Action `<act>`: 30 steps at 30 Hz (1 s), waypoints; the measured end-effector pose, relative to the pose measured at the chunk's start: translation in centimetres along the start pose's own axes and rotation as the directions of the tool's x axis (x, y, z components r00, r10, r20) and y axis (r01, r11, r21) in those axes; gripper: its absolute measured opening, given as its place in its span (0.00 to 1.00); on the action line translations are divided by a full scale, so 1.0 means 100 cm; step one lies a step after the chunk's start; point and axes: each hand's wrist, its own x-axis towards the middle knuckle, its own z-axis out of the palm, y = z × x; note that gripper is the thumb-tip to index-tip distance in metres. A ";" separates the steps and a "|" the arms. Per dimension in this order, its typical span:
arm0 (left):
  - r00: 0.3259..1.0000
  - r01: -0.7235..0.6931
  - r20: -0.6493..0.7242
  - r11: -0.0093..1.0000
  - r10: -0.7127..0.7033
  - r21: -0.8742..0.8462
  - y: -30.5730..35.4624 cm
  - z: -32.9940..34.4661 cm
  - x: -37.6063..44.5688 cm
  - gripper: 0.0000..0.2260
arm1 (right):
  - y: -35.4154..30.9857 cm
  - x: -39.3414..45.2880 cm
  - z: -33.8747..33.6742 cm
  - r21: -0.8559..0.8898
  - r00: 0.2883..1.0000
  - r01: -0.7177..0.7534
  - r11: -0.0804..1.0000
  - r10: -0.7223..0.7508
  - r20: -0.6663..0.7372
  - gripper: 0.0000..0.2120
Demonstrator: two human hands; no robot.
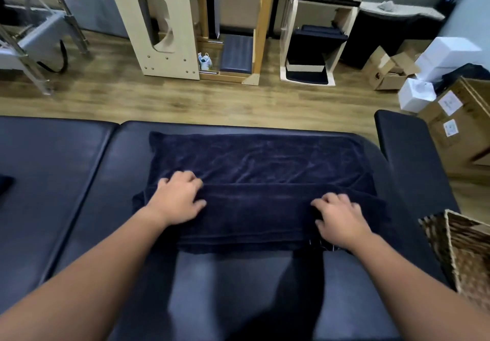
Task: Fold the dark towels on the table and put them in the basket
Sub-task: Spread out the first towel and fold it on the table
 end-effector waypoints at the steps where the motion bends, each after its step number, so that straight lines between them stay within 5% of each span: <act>1: 0.993 -0.048 0.108 0.999 0.045 0.026 0.005 0.003 -0.004 0.34 | -0.002 -0.002 0.008 0.013 0.998 0.028 1.000 -0.029 0.049 0.30; 3: 0.946 -0.098 0.318 0.989 0.058 0.112 0.012 0.012 -0.012 0.52 | -0.001 -0.007 0.020 0.033 0.995 0.051 0.998 -0.053 0.088 0.36; 5: 0.913 -0.145 0.406 0.969 0.051 0.203 0.012 0.023 -0.019 0.59 | 0.005 -0.011 0.030 0.039 0.993 0.079 0.996 -0.082 0.079 0.40; 9: 0.904 -0.171 0.422 0.966 0.074 0.196 0.004 0.020 -0.016 0.48 | 0.027 -0.011 0.033 0.037 0.993 0.116 0.993 -0.116 0.007 0.34; 14: 0.894 -0.167 0.434 0.981 0.111 0.094 -0.006 -0.004 0.000 0.19 | 0.052 0.004 0.039 -0.085 0.964 0.126 0.988 -0.142 -0.224 0.23; 18: 0.932 -0.091 0.354 0.995 0.072 0.038 -0.012 -0.016 0.012 0.01 | 0.066 0.024 0.017 -0.123 0.957 0.063 0.990 -0.095 -0.272 0.17; 23: 0.958 0.087 0.278 0.996 -0.075 -0.030 -0.025 -0.040 0.037 0.08 | 0.084 0.057 -0.022 -0.083 0.977 -0.046 0.995 0.027 -0.210 0.13; 27: 0.942 0.163 0.284 0.984 -0.179 0.077 -0.033 -0.059 0.067 0.17 | 0.094 0.092 -0.055 -0.065 0.968 -0.084 0.994 0.066 -0.241 0.10; 30: 0.959 0.226 0.119 0.948 -0.257 0.225 -0.030 -0.077 0.099 0.16 | 0.094 0.125 -0.082 -0.117 0.978 -0.063 0.991 0.038 -0.204 0.11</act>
